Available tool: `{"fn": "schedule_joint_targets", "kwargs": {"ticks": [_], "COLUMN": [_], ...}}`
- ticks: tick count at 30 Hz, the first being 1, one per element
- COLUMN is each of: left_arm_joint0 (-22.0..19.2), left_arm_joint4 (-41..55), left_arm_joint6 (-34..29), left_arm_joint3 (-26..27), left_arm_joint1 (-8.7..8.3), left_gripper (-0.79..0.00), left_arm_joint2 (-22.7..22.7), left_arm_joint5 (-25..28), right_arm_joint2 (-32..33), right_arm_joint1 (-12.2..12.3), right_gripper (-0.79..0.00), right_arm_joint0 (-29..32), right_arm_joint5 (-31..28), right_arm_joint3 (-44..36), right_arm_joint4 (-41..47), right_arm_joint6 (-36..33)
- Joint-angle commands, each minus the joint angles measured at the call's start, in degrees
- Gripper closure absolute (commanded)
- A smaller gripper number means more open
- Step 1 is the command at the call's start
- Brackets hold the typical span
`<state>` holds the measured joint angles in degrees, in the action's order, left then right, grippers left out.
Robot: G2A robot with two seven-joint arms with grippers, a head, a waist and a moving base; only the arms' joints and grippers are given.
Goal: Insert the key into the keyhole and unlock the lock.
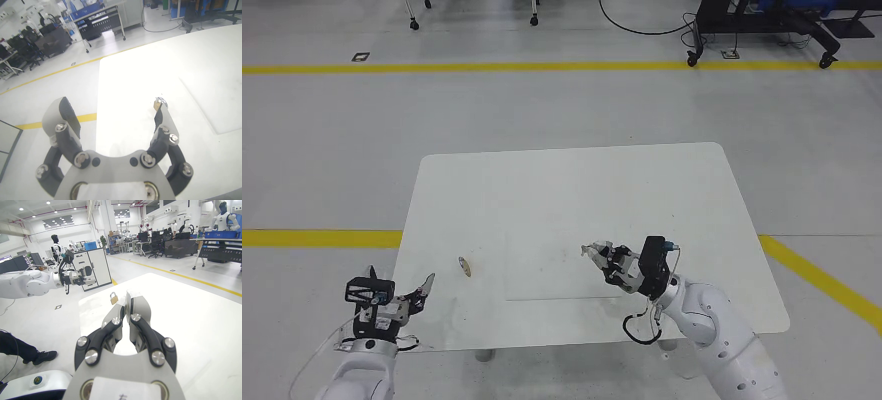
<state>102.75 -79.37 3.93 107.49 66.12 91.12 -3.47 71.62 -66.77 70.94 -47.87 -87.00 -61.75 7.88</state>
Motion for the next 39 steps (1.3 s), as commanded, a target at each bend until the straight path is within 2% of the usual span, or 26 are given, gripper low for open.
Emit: {"fn": "schedule_joint_targets", "kwargs": {"ticks": [1, 4, 7, 8, 9, 10, 11, 21, 23, 26, 29, 32, 36, 39], "left_arm_joint0": [1.7, 1.9, -1.4, -3.3, -5.5, -8.1, -10.1, -10.1, -9.4, -11.7, -16.6, -21.6, -25.8, -27.5], "left_arm_joint4": [12.2, 26.9, 46.4, 53.4, 60.1, 64.2, 65.3, 65.3, 69.0, 80.8, 97.4, 104.2, 100.9, 94.4], "left_arm_joint6": [-3.3, -12.8, -28.7, -35.1, -41.8, -48.7, -53.0, -53.0, -57.6, -65.0, -75.8, -78.0, -75.4, -71.9], "left_arm_joint3": [3.0, 4.5, 2.6, 1.5, 0.3, -1.0, -0.7, -0.7, -0.9, -3.4, -7.2, -10.2, -12.2, -12.7], "left_arm_joint1": [-0.33, -1.14, -2.15, -2.55, -2.95, -3.36, -3.63, -3.63, -3.8, -4.28, -4.84, -5.23, -5.54, -5.65], "left_gripper": [-0.785, -0.785, -0.785, -0.785, -0.785, -0.785, -0.785, -0.785, -0.785, -0.785, -0.785, -0.785, -0.754, -0.751], "left_arm_joint2": [1.3, 3.9, 3.0, 2.0, 1.0, 0.6, 0.3, 0.3, -2.1, -3.4, -5.8, -7.9, -11.3, -13.8], "left_arm_joint5": [15.2, 31.4, 42.7, 43.8, 42.5, 37.4, 34.9, 34.9, 36.1, 37.7, 35.9, 33.7, 36.3, 39.8], "right_arm_joint2": [0.0, 0.0, 0.0, 0.0, 0.0, 0.0, 0.0, 0.0, 0.0, -0.8, -1.9, -3.2, -6.0, -7.6], "right_arm_joint1": [0.0, 0.0, 0.0, 0.0, 0.0, 0.0, 0.0, 0.0, 0.0, 0.0, -0.1, -0.2, -0.1, 0.3], "right_gripper": [0.0, 0.0, 0.0, 0.0, 0.0, 0.0, 0.0, 0.0, 0.0, 0.0, 0.0, 0.0, 0.0, 0.0], "right_arm_joint0": [0.0, 0.0, 0.0, 0.0, 0.0, 0.0, 0.0, 0.0, 0.0, 0.2, -0.9, -2.7, -5.9, -8.6], "right_arm_joint5": [0.0, 0.0, 0.0, 0.0, 0.0, 0.0, 0.0, 0.0, 0.0, -1.0, -3.5, -5.9, -10.1, -10.1], "right_arm_joint3": [0.0, 0.0, 0.0, 0.0, 0.0, 0.0, 0.0, 0.0, 0.0, -0.1, 1.1, 3.4, 7.8, 10.1], "right_arm_joint4": [0.0, 0.0, 0.0, 0.0, 0.0, 0.0, 0.0, 0.0, 0.0, 0.7, 5.7, 13.0, 28.0, 38.7], "right_arm_joint6": [0.0, 0.0, 0.0, 0.0, 0.0, 0.0, 0.0, 0.0, 0.0, -1.3, -4.6, -8.8, -17.1, -24.1]}}
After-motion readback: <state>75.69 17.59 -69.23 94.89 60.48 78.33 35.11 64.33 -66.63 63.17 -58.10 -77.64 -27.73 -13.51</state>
